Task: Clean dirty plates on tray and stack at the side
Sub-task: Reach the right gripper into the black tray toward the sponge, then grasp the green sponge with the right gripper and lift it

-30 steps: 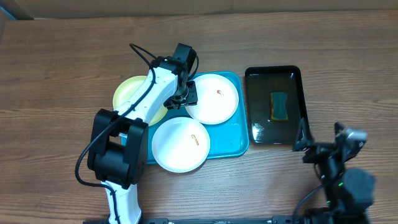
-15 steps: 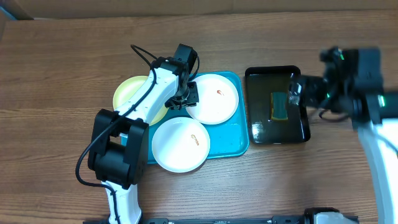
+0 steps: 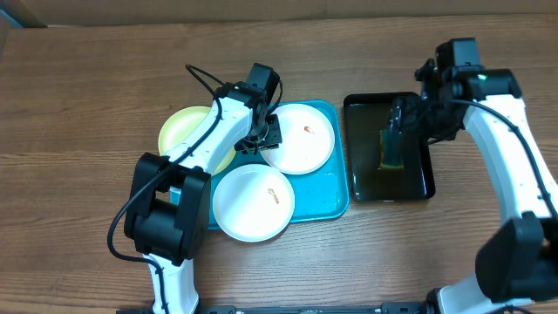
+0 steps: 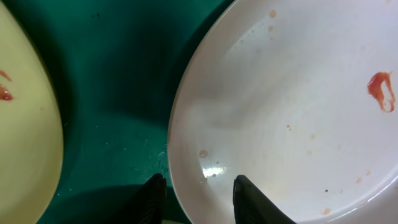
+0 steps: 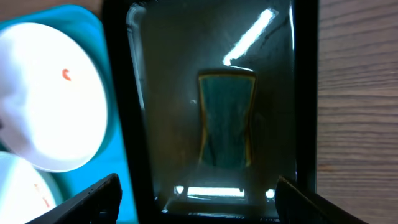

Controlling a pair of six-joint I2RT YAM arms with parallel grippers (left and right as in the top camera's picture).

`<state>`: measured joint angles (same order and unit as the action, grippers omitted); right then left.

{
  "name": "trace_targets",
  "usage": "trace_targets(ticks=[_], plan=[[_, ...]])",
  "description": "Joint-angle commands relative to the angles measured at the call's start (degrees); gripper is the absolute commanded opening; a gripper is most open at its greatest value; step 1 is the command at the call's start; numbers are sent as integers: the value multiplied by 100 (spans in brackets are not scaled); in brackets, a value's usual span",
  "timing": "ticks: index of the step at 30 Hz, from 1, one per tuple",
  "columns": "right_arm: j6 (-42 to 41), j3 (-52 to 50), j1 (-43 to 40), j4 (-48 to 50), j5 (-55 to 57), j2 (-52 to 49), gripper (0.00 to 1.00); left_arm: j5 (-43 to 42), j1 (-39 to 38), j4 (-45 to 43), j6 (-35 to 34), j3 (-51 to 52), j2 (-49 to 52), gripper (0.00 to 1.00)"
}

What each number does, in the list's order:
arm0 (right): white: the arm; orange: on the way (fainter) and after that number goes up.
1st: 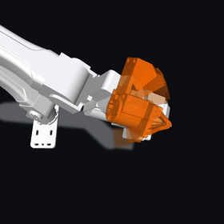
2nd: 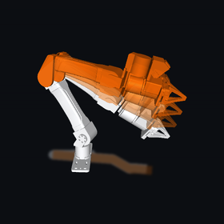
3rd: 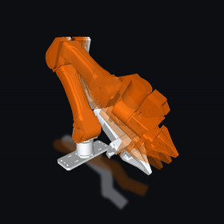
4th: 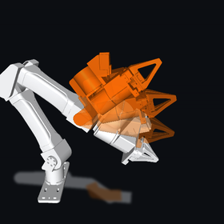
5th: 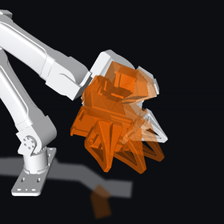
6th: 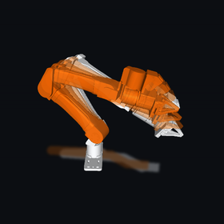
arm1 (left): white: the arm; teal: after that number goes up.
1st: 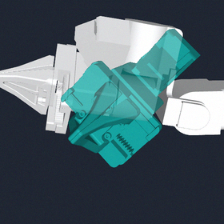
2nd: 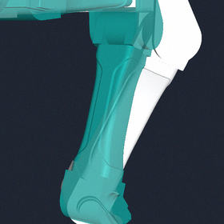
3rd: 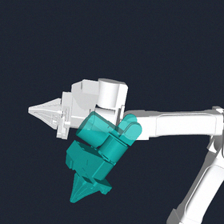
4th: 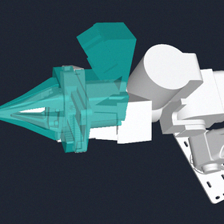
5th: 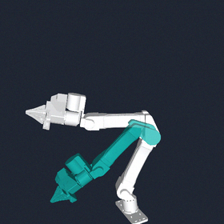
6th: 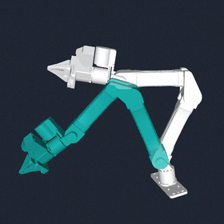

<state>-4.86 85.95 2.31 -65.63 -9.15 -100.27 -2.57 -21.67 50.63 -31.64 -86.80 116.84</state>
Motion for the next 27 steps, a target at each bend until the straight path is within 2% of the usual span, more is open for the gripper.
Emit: trace_targets(ticks=[1, 9, 13, 23, 26, 27], plan=[[20, -42, 31, 63, 227, -308, 79, 2, -22, -72, -122, 59, 81, 38], [17, -50, 31, 142, 308, -881, 69, 7, -22, -101, -118, 59, 81, 40], [17, -144, 33, 118, 308, -1071, 67, 15, -22, -142, -118, 59, 81, 43], [17, -1537, 31, 1589, 199, -1093, 65, 2, -22, -192, -120, 59, 81, 44], [17, -1851, 31, 1996, 136, -1095, 60, 4, -22, -225, -120, 59, 81, 44], [15, -1926, 31, 2090, 136, -1095, 48, 4, -22, -227, -120, 59, 81, 44]])
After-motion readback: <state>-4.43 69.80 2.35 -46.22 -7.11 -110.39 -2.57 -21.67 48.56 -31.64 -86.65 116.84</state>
